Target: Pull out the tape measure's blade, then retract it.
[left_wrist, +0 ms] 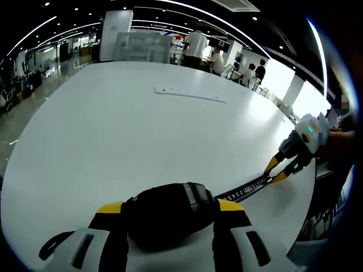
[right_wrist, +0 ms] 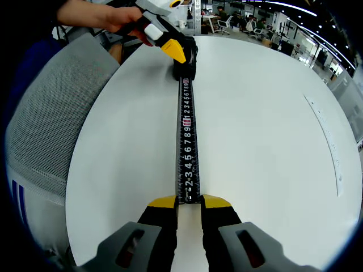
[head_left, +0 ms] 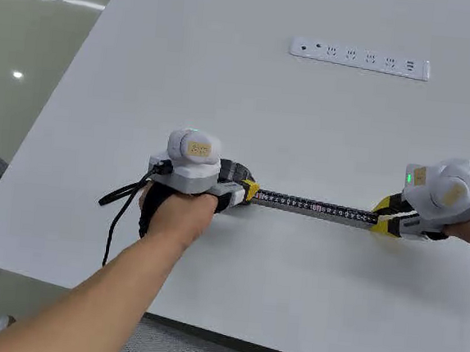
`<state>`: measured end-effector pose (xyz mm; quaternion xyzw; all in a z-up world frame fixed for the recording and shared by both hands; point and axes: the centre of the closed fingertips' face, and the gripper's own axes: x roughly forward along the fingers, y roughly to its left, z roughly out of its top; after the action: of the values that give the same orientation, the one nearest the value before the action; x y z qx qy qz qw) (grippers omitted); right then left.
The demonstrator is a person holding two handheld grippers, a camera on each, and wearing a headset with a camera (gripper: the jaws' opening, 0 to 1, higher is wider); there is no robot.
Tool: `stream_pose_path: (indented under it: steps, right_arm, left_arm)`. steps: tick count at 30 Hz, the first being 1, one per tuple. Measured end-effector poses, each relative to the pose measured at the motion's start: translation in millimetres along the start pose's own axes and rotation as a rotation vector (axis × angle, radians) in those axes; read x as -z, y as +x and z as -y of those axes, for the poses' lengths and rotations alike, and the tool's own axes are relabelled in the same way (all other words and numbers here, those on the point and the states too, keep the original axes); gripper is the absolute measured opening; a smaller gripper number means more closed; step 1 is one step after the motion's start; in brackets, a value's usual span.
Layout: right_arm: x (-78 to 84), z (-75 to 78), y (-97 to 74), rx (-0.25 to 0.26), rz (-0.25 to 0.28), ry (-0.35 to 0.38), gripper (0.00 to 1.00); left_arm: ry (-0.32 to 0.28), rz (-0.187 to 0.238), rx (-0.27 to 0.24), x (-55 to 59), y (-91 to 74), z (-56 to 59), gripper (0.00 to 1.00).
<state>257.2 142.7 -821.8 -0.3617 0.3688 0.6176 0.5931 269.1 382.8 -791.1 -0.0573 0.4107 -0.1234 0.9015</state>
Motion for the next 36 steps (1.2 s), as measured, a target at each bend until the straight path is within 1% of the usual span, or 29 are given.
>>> stream_pose_path:
  steps: [6, 17, 36]
  right_arm:
    - [-2.7, -0.2, 2.3, 0.003, 0.005, -0.011, 0.11]
    - [-10.7, 1.2, 6.8, 0.005, 0.015, -0.028, 0.11]
    - [-18.6, 0.8, 10.0, 0.000, 0.026, -0.038, 0.11]
  left_arm:
    - [0.004, 0.003, 0.012, 0.1, -0.9, 0.5, 0.56]
    - [-0.007, 0.009, 0.035, -0.1, -2.8, 0.8, 0.56]
    - [-0.013, 0.007, 0.054, 0.0, -2.2, 0.3, 0.56]
